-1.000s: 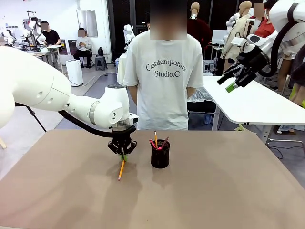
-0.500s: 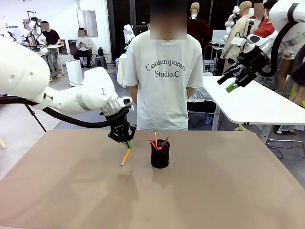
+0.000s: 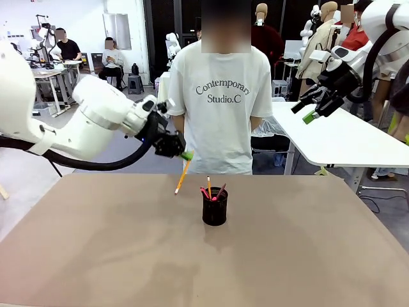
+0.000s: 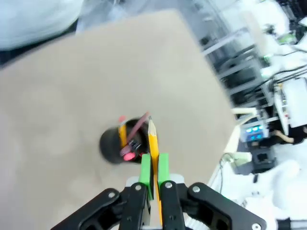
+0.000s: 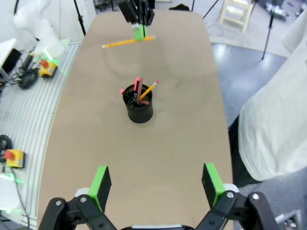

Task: Place the pens into the pen holder.
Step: Pick up a writing instrument from the table and place it into the Pen holder.

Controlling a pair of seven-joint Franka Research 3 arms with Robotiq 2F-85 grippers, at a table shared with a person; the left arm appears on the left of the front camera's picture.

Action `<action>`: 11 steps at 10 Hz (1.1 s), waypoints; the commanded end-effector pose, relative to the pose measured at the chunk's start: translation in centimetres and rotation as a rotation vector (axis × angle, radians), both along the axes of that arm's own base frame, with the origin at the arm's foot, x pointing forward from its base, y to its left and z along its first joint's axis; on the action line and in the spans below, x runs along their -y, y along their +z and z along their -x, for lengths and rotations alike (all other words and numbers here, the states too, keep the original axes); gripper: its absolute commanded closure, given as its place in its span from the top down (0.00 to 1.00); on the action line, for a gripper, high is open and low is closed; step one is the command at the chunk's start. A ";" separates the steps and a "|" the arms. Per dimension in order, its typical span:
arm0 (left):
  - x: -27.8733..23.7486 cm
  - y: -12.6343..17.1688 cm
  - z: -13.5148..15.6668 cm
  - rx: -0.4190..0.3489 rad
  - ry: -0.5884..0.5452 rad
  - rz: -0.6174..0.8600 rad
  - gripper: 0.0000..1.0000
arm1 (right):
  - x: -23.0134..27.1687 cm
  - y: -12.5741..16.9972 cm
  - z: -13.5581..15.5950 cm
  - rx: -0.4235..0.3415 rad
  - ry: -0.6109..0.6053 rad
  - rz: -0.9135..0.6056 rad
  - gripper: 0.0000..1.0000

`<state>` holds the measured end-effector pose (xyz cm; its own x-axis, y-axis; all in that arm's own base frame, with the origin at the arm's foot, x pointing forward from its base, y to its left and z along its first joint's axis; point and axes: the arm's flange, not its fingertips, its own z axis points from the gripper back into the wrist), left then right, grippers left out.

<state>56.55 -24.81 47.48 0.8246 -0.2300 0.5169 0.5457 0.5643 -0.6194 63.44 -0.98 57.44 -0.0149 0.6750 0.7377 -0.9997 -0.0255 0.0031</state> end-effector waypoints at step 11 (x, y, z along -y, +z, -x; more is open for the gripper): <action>-3.7 0.4 -0.6 0.581 -0.070 0.357 0.00 | -0.1 0.0 0.4 -0.001 -0.007 0.000 1.00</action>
